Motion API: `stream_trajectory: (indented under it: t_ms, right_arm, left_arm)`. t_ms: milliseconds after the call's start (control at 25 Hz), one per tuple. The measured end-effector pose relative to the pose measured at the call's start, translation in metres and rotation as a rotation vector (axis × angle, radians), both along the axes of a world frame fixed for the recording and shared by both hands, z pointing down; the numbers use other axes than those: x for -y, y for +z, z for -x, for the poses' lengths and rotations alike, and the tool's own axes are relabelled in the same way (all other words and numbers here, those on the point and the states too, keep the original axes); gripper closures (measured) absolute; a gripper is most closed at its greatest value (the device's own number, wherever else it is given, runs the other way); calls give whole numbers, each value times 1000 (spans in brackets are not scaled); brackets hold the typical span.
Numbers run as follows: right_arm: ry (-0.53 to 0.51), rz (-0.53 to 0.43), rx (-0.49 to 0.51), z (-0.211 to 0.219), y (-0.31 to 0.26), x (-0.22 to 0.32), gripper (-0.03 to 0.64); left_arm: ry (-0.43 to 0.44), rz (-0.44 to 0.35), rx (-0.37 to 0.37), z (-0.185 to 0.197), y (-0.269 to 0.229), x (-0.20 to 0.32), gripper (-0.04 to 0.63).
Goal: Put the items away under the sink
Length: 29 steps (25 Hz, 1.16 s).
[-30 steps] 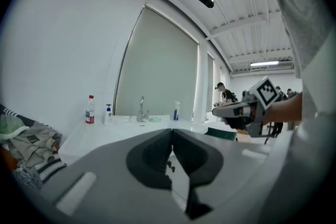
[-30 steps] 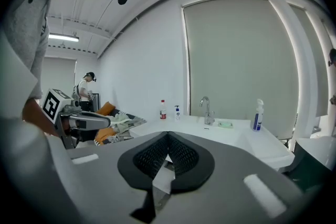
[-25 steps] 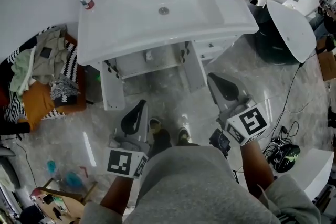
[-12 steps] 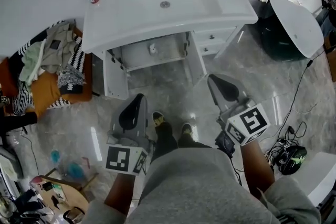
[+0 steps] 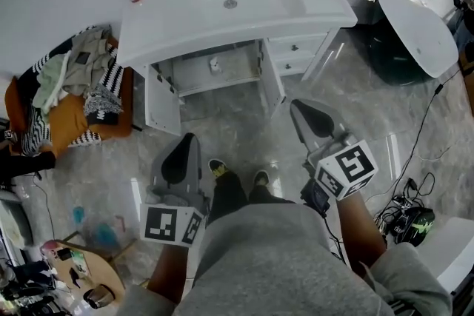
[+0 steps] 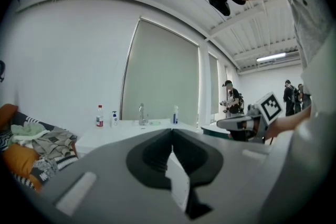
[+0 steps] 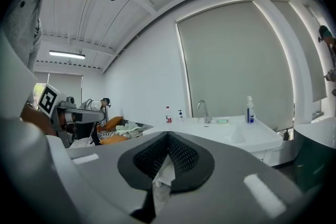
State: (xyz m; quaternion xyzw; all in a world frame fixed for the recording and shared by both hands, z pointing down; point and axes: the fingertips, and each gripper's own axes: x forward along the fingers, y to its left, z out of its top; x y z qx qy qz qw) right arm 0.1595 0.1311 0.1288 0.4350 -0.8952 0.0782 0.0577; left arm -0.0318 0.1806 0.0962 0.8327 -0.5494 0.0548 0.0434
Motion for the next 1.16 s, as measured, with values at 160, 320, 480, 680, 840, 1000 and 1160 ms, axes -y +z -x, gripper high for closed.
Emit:
stream_trajectory:
  t_ms: [160, 320, 480, 680, 840, 1000, 1160]
  right_arm:
    - [24, -15, -8, -9, 1, -1, 623]
    - [50, -17, -20, -17, -2, 3, 623]
    - [56, -12, -11, -25, 0, 4, 623]
    - [51, -20, -20, -18, -1, 8, 623]
    - [29, -29, -22, -9, -1, 12, 623]
    - [14, -30, -14, -3, -3, 15, 623]
    - [1, -29, -17, 3, -2, 17, 623]
  left_arm:
    - [19, -25, 14, -10, -7, 5, 584]
    - [45, -36, 0, -21, -10, 15, 584]
    - [61, -46, 0, -30, -12, 20, 584]
    - [46, -34, -12, -24, -7, 22, 584]
    - [30, -29, -15, -18, -4, 23, 584]
    - [26, -27, -15, -16, -5, 25, 584]
    - [23, -27, -22, -14, -6, 26, 584]
